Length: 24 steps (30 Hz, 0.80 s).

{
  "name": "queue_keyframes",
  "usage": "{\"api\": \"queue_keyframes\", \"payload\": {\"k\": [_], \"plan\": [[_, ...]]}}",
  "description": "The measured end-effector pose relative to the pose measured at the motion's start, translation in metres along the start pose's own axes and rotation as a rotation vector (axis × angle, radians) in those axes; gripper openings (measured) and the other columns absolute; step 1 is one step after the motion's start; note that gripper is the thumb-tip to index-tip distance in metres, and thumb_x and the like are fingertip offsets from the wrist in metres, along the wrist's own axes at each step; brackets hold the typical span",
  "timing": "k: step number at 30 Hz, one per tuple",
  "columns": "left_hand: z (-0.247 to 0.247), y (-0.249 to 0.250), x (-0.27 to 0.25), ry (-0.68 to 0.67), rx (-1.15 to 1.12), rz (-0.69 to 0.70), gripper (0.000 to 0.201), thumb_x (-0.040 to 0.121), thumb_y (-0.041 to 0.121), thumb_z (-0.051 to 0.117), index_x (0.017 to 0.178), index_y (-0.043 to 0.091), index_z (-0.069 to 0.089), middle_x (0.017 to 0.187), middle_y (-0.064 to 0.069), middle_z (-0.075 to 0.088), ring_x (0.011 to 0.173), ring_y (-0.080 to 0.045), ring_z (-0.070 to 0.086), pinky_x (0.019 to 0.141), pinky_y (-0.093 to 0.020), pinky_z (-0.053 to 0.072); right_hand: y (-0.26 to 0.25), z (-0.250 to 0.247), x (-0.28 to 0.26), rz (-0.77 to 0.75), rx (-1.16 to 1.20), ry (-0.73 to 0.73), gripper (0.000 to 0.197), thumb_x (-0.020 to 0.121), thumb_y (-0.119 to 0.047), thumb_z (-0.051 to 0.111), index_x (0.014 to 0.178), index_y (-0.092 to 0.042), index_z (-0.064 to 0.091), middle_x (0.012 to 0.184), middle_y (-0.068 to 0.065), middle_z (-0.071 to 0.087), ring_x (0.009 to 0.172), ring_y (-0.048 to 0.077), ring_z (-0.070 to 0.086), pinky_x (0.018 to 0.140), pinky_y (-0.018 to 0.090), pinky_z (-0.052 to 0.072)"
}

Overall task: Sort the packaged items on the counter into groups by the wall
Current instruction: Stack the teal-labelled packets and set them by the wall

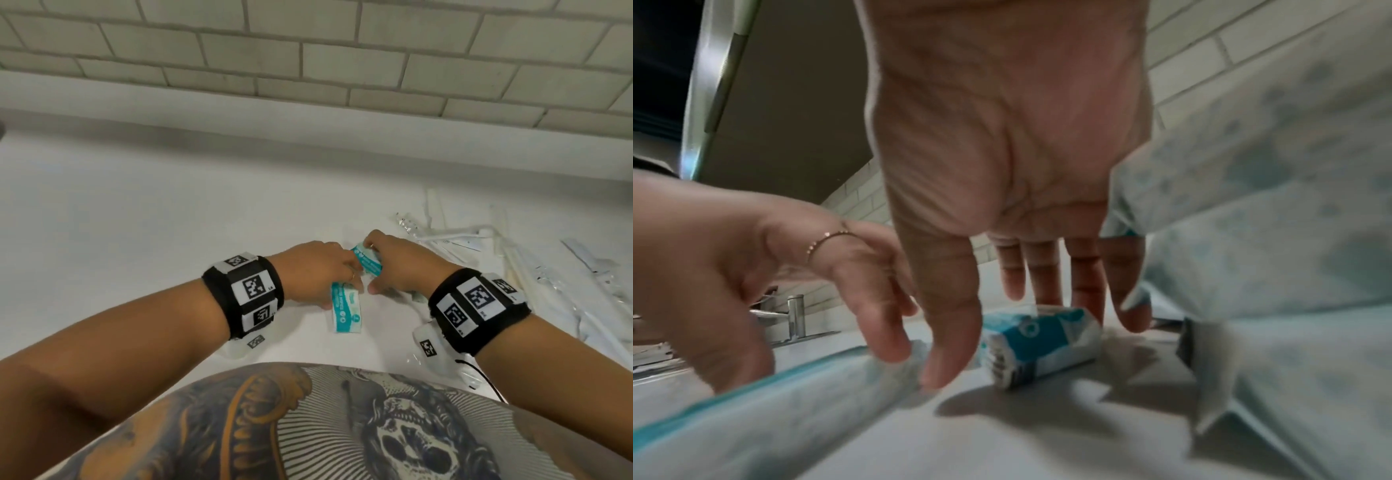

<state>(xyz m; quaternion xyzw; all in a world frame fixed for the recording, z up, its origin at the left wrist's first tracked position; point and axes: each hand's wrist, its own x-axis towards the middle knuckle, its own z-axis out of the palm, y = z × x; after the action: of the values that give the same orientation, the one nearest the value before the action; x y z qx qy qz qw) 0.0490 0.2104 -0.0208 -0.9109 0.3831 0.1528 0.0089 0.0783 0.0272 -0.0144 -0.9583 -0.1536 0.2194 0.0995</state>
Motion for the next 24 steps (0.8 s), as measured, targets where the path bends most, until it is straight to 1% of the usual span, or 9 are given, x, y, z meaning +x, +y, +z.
{"api": "queue_keyframes", "payload": {"k": [3, 5, 7, 9, 12, 15, 18, 21, 24], "plan": [[0.0, 0.002, -0.001, 0.055, 0.008, -0.168, 0.053, 0.076, 0.043, 0.071, 0.125, 0.03, 0.055, 0.112, 0.01, 0.053, 0.105, -0.016, 0.052, 0.077, -0.03, 0.042, 0.008, 0.001, -0.003, -0.039, -0.008, -0.02, 0.104, 0.067, -0.032, 0.084, 0.149, -0.027, 0.02, 0.139, -0.001, 0.053, 0.117, 0.023, 0.057, 0.093, 0.04, 0.05], [0.003, 0.0, -0.004, 0.067, -0.049, -0.314, 0.046, 0.071, 0.05, 0.072, 0.107, 0.027, 0.055, 0.096, 0.01, 0.049, 0.09, -0.015, 0.053, 0.065, -0.028, 0.038, 0.011, 0.002, -0.004, -0.046, -0.001, -0.001, 0.096, 0.072, -0.038, 0.08, 0.149, -0.026, 0.023, 0.14, -0.003, 0.053, 0.117, 0.021, 0.058, 0.093, 0.038, 0.05], [0.007, -0.002, -0.007, 0.075, -0.141, -0.431, 0.049, 0.066, 0.056, 0.074, 0.098, 0.026, 0.051, 0.093, 0.008, 0.049, 0.081, -0.013, 0.05, 0.062, -0.027, 0.034, 0.01, 0.003, -0.003, -0.051, -0.06, 0.034, 0.072, 0.079, -0.037, 0.073, 0.14, -0.025, 0.037, 0.132, -0.003, 0.057, 0.11, 0.02, 0.059, 0.086, 0.035, 0.051], [0.009, -0.002, -0.011, 0.085, -0.218, -0.503, 0.058, 0.062, 0.059, 0.076, 0.103, 0.025, 0.053, 0.095, 0.009, 0.05, 0.081, -0.012, 0.05, 0.062, -0.027, 0.035, 0.008, 0.005, -0.002, -0.061, -0.103, 0.095, 0.05, 0.083, -0.023, 0.066, 0.129, -0.026, 0.048, 0.122, -0.003, 0.061, 0.099, 0.019, 0.059, 0.073, 0.031, 0.05], [0.008, 0.0, -0.017, 0.142, -0.352, -0.557, 0.084, 0.059, 0.054, 0.082, 0.127, 0.023, 0.045, 0.118, 0.005, 0.053, 0.095, -0.015, 0.056, 0.073, -0.028, 0.045, 0.005, -0.002, -0.004, -0.077, -0.051, 0.171, 0.042, 0.081, -0.013, 0.065, 0.119, -0.028, 0.053, 0.109, -0.005, 0.065, 0.083, 0.015, 0.057, 0.053, 0.023, 0.038], [0.006, 0.003, -0.023, 0.207, -0.476, -0.588, 0.109, 0.057, 0.044, 0.087, 0.144, 0.024, 0.025, 0.136, 0.0, 0.045, 0.109, -0.018, 0.058, 0.088, -0.032, 0.049, -0.01, -0.011, -0.009, -0.185, 0.015, 0.196, 0.035, 0.08, -0.017, 0.069, 0.111, -0.026, 0.055, 0.106, -0.006, 0.065, 0.088, 0.017, 0.059, 0.063, 0.027, 0.048], [0.008, 0.005, -0.026, 0.198, -0.508, -0.555, 0.116, 0.057, 0.043, 0.088, 0.146, 0.029, 0.015, 0.14, -0.001, 0.041, 0.11, -0.019, 0.058, 0.091, -0.034, 0.05, -0.027, 0.002, -0.016, -0.257, 0.01, 0.095, 0.042, 0.076, -0.019, 0.072, 0.112, -0.03, 0.053, 0.106, -0.007, 0.065, 0.092, 0.017, 0.06, 0.074, 0.034, 0.051], [0.009, 0.007, -0.026, 0.188, -0.456, -0.526, 0.106, 0.059, 0.052, 0.083, 0.144, 0.03, 0.024, 0.136, 0.005, 0.043, 0.109, -0.016, 0.057, 0.088, -0.032, 0.05, -0.028, 0.003, -0.021, -0.235, 0.048, 0.093, 0.057, 0.073, -0.023, 0.079, 0.123, -0.031, 0.051, 0.116, -0.008, 0.062, 0.098, 0.015, 0.059, 0.076, 0.03, 0.047], [0.009, 0.008, -0.024, 0.183, -0.407, -0.504, 0.075, 0.068, 0.056, 0.075, 0.13, 0.028, 0.045, 0.12, 0.008, 0.051, 0.099, -0.011, 0.056, 0.078, -0.027, 0.046, -0.007, -0.024, -0.036, -0.144, 0.147, 0.144, 0.062, 0.074, -0.029, 0.081, 0.128, -0.032, 0.052, 0.129, -0.01, 0.056, 0.11, 0.013, 0.056, 0.086, 0.029, 0.046]]}}
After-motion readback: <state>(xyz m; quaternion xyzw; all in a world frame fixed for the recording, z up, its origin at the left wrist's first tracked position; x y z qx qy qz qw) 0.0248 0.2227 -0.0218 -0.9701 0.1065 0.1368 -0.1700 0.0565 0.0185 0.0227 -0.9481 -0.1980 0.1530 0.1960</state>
